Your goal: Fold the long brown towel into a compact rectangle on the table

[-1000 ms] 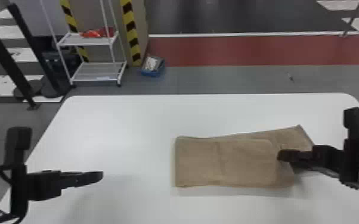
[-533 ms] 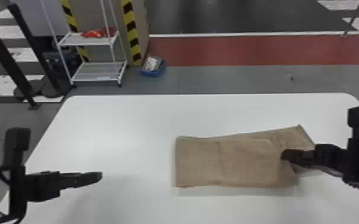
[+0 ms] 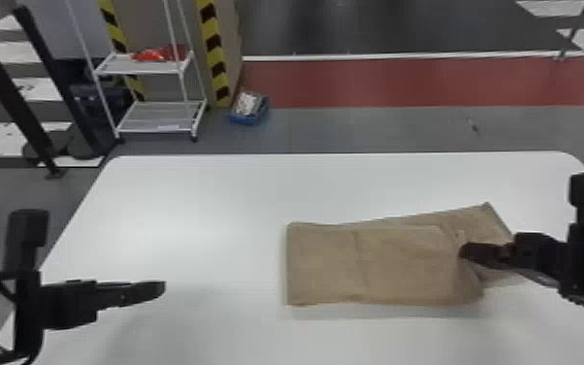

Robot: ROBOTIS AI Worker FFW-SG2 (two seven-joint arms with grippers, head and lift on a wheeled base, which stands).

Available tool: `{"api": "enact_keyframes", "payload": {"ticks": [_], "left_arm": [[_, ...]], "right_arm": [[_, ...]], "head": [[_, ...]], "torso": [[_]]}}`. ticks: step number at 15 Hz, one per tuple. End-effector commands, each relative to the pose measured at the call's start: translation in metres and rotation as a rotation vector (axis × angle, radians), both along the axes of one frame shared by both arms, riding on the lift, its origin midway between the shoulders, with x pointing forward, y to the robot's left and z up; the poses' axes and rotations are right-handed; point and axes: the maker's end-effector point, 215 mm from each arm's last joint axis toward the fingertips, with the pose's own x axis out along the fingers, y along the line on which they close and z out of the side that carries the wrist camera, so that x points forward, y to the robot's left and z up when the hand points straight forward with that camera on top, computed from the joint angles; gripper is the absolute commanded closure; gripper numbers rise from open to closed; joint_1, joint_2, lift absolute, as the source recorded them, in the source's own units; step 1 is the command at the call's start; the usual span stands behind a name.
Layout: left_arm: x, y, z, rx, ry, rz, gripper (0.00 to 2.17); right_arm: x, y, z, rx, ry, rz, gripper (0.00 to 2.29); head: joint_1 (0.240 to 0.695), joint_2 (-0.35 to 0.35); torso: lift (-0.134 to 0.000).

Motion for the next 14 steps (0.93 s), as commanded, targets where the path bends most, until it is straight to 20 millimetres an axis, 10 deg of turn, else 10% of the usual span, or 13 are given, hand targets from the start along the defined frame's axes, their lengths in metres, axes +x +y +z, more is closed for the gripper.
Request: {"api": "enact_keyframes", "payload": {"ticks": [1, 7, 10, 14], "left_arm": [[0.0, 0.001, 0.002, 0.001, -0.004, 0.002, 0.15], [-0.003, 0.001, 0.004, 0.002, -0.002, 0.003, 0.15], [-0.004, 0.005, 0.008, -0.003, -0.014, 0.015, 0.15], [-0.002, 0.006, 0.021, -0.048, -0.014, 0.065, 0.15]], "right_arm": [[0.003, 0.004, 0.011, 0.021, -0.029, 0.009, 1.09], [0.017, -0.007, 0.056, 0.122, -0.146, -0.019, 1.09], [0.007, -0.004, 0.033, 0.191, -0.098, -0.027, 1.09], [0.034, 0.01, 0.124, 0.468, -0.316, 0.021, 1.09]], "head": [[0.695, 0.072], [0.695, 0.079], [0.695, 0.062], [0.695, 0.096]], "torso": [[-0.125], [-0.125], [-0.125], [-0.125]]}}
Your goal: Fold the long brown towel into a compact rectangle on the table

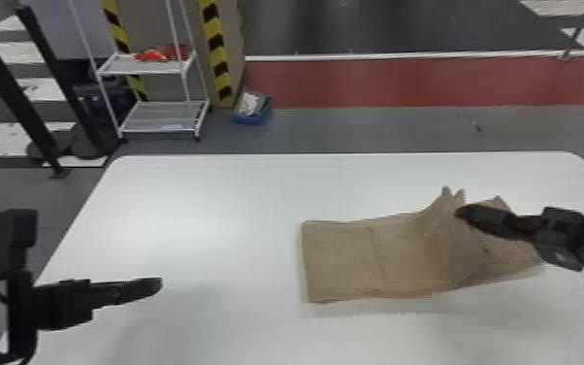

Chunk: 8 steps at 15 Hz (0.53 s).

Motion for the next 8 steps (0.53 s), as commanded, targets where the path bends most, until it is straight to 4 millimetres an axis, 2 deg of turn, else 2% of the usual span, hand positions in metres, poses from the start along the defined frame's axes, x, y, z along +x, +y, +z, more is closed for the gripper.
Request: {"api": "enact_keyframes", "payload": {"ticks": [1, 2, 3, 4, 5, 6, 7, 8], "left_arm": [[0.003, -0.003, 0.015, -0.047, -0.017, 0.032, 0.15], [0.0, -0.006, 0.022, -0.074, -0.029, 0.051, 0.15], [-0.005, -0.011, 0.026, -0.123, -0.034, 0.077, 0.15], [-0.008, -0.017, 0.03, -0.162, -0.037, 0.087, 0.15], [-0.013, -0.026, 0.028, -0.208, -0.024, 0.104, 0.15], [-0.014, -0.03, 0.032, -0.227, -0.04, 0.115, 0.15], [-0.017, -0.031, 0.033, -0.235, -0.044, 0.126, 0.15], [-0.021, -0.024, 0.036, -0.221, -0.052, 0.14, 0.15]], "right_arm": [[0.014, -0.015, 0.045, 0.098, -0.102, -0.029, 1.09], [0.011, -0.018, 0.034, 0.1, -0.076, -0.039, 1.09], [0.007, -0.015, 0.007, 0.116, -0.008, -0.041, 1.09], [0.013, -0.016, -0.011, 0.107, 0.005, -0.053, 1.09], [0.021, -0.003, -0.028, 0.113, 0.024, -0.035, 1.09], [0.032, 0.001, -0.029, 0.119, 0.016, -0.023, 1.09], [0.041, -0.001, -0.018, 0.129, -0.006, -0.021, 1.09], [0.049, -0.002, 0.001, 0.153, -0.042, -0.016, 1.09]], "head": [[0.695, 0.103], [0.695, 0.095], [0.695, 0.088], [0.695, 0.079], [0.695, 0.073], [0.695, 0.068], [0.695, 0.064], [0.695, 0.066]], "torso": [[-0.125], [-0.125], [-0.125], [-0.125], [-0.125], [-0.125], [-0.125], [-0.125]]}}
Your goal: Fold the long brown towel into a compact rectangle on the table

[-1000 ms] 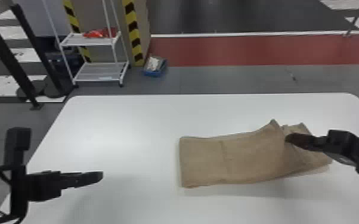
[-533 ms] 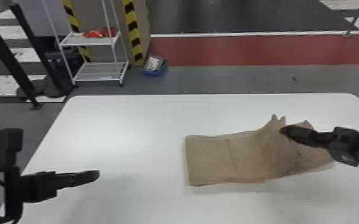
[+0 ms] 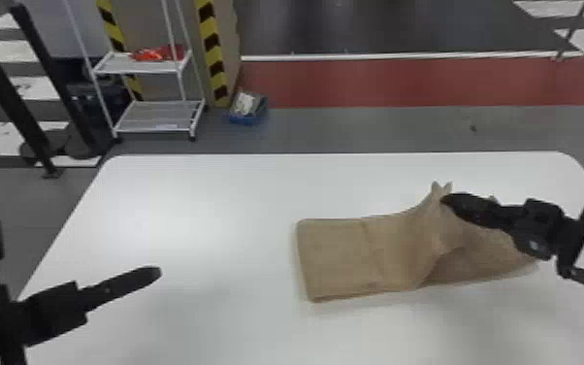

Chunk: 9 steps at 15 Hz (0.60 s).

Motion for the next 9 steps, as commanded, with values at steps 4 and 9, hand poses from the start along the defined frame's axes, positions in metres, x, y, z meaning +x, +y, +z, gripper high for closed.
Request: {"api": "enact_keyframes", "payload": {"ticks": [4, 9], "left_arm": [[-0.008, 0.012, 0.012, -0.01, -0.031, 0.038, 0.15], [-0.007, 0.008, 0.008, 0.0, -0.021, 0.035, 0.15]], "right_arm": [[0.016, -0.05, 0.006, -0.017, -0.05, -0.073, 1.09], [0.024, -0.076, 0.009, -0.019, -0.056, -0.087, 1.09]], "head": [[0.695, 0.062], [0.695, 0.008]], "torso": [[-0.125], [-0.125]]}}
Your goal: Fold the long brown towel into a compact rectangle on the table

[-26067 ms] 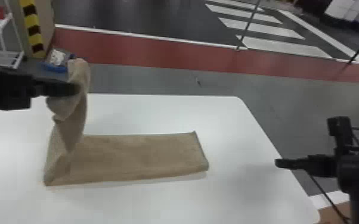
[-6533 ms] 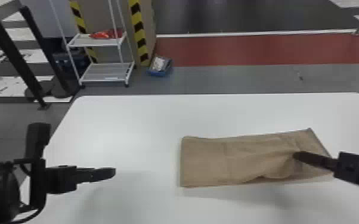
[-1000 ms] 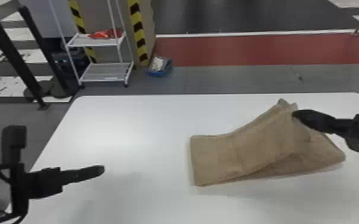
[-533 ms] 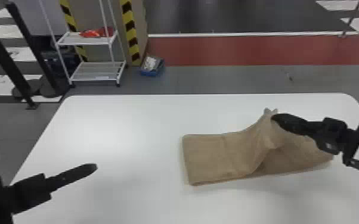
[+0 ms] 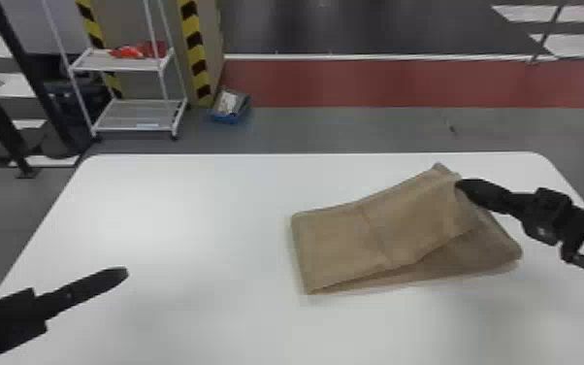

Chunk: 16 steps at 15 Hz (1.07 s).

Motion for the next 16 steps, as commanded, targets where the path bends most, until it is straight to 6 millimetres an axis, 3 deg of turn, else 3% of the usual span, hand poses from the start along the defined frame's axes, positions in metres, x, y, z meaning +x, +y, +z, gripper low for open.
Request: {"api": "enact_keyframes", "payload": {"ticks": [1, 3, 5, 8, 10, 11, 13, 14, 16], "left_arm": [[0.0, -0.004, -0.001, -0.007, 0.002, -0.003, 0.15], [0.0, -0.003, 0.0, -0.01, 0.0, -0.002, 0.15], [-0.001, -0.001, -0.001, -0.01, 0.001, 0.001, 0.15], [-0.001, -0.003, -0.002, -0.005, 0.005, -0.003, 0.15], [-0.003, -0.003, -0.004, -0.007, 0.009, -0.002, 0.15], [-0.005, -0.004, -0.006, -0.01, 0.014, -0.005, 0.15], [-0.007, -0.004, -0.006, -0.012, 0.015, -0.007, 0.15], [-0.007, -0.005, -0.006, -0.012, 0.014, -0.009, 0.15], [-0.006, -0.006, -0.004, -0.005, 0.011, -0.012, 0.15]], "right_arm": [[-0.011, -0.002, -0.002, 0.029, 0.027, 0.011, 1.09], [-0.036, -0.009, -0.035, 0.016, 0.079, 0.002, 1.09], [-0.042, -0.015, -0.043, 0.026, 0.094, -0.013, 1.09], [-0.043, -0.011, -0.003, 0.03, 0.057, 0.015, 1.09], [-0.043, -0.035, 0.016, 0.01, 0.038, -0.011, 1.09], [-0.048, -0.041, 0.009, -0.001, 0.058, -0.018, 1.09], [-0.069, -0.035, -0.027, -0.015, 0.128, -0.003, 1.09], [-0.072, -0.033, -0.034, -0.016, 0.134, -0.004, 1.09], [-0.072, -0.033, -0.029, 0.006, 0.138, -0.001, 1.09]], "head": [[0.695, 0.002], [0.695, -0.007], [0.695, -0.012], [0.695, -0.017], [0.695, -0.017], [0.695, -0.021], [0.695, -0.041], [0.695, -0.053], [0.695, -0.051]], "torso": [[-0.125], [-0.125], [-0.125], [-0.125], [-0.125], [-0.125], [-0.125], [-0.125], [-0.125]]}}
